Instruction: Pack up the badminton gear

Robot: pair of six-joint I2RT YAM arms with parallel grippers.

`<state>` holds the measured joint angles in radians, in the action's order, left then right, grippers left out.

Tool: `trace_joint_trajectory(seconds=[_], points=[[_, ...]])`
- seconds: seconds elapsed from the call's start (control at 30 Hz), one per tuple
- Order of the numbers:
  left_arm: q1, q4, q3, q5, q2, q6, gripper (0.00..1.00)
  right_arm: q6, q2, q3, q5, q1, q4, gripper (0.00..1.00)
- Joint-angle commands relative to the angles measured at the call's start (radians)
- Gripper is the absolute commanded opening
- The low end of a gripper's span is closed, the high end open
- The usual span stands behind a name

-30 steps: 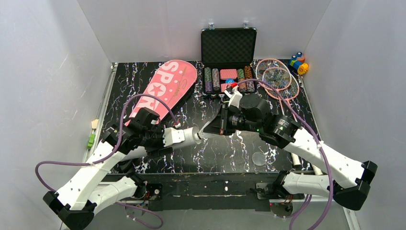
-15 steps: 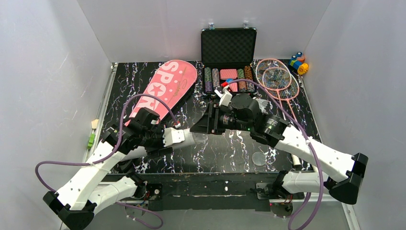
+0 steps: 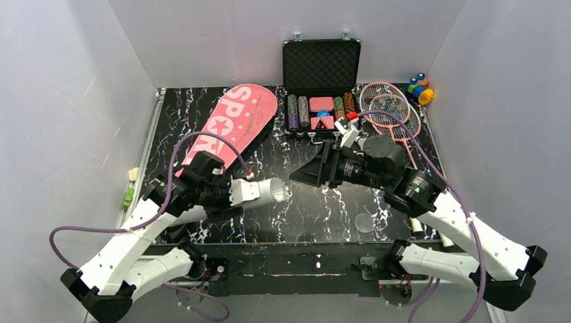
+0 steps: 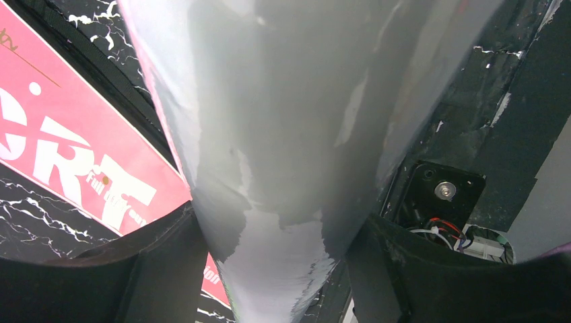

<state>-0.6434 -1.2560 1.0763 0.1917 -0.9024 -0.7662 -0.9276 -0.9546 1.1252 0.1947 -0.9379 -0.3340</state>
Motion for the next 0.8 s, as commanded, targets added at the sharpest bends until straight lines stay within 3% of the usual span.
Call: trace_joint_trajectory(seconds=[0.0,0.43,0.77], points=[[0.005,0.016,0.049,0.011,0.007,-0.005,0.25,0.058,-0.023,-0.036,-0.052,0.014,-0.109,0.78],[0.006,0.021,0.071,0.017,-0.003,0.013,0.25,0.058,-0.143,-0.065,-0.044,-0.023,-0.033,0.81],[0.005,0.015,0.095,0.025,-0.005,0.023,0.25,0.047,-0.234,-0.036,-0.099,-0.084,-0.039,0.75]])
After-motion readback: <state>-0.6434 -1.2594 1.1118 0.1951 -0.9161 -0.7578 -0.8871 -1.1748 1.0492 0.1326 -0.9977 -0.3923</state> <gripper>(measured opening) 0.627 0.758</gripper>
